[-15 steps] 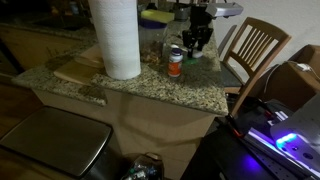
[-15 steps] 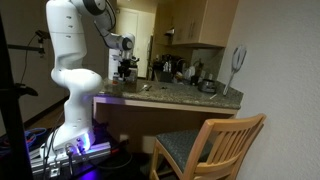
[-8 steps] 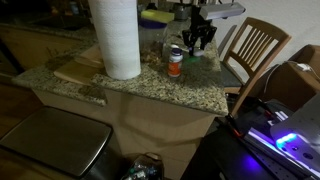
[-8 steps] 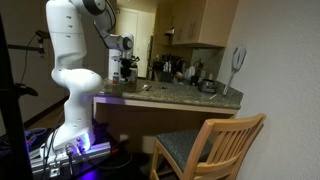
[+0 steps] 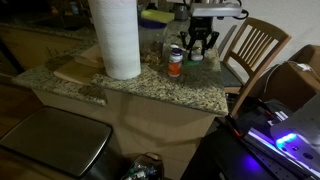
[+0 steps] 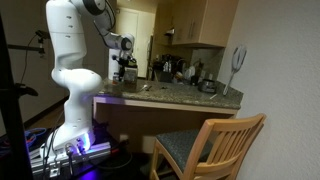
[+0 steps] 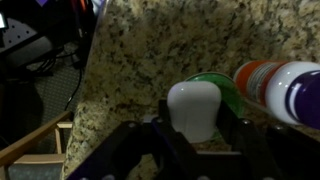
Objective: Move the green object backwards
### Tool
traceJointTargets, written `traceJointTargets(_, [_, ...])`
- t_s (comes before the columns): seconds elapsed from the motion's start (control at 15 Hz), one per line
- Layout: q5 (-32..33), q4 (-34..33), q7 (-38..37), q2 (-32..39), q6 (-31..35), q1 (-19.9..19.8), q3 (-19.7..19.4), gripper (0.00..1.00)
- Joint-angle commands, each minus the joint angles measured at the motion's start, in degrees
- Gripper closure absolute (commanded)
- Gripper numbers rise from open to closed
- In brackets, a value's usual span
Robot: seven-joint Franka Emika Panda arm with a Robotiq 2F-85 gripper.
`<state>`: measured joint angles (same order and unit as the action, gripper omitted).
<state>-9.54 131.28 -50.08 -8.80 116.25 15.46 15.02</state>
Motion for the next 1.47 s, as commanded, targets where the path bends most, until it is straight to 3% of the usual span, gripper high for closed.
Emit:
traceJointTargets(0.0, [-0.79, -0.13, 0.09, -0.02, -0.2, -0.72, 0.69, 0.51])
traceJointTargets(0.07, [-1.08, -0.13, 0.09, -0.02, -0.2, -0.71, 0.69, 0.76])
traceJointTargets(0.4, [8.56, 0.19, -10.96, -0.72, -0.72, -1.55, 1.51, 0.76])
traceJointTargets(0.6, [8.05, -0.35, -16.26, -0.35, -3.05, -1.14, 1.35, 0.76])
traceJointTargets(0.67, [6.91, -0.43, -17.39, -0.24, -3.63, -0.98, 1.27, 0.26])
traceJointTargets(0.73, [5.54, -0.58, -17.71, -0.11, -4.57, -0.8, 1.15, 0.25])
traceJointTargets(1.0, [2.02, -0.54, -19.6, -0.11, -5.45, -0.71, 1.04, 0.01])
traceJointTargets(1.4, [-10.97, -0.04, -13.38, -0.02, -1.06, 0.14, 0.31, 0.0])
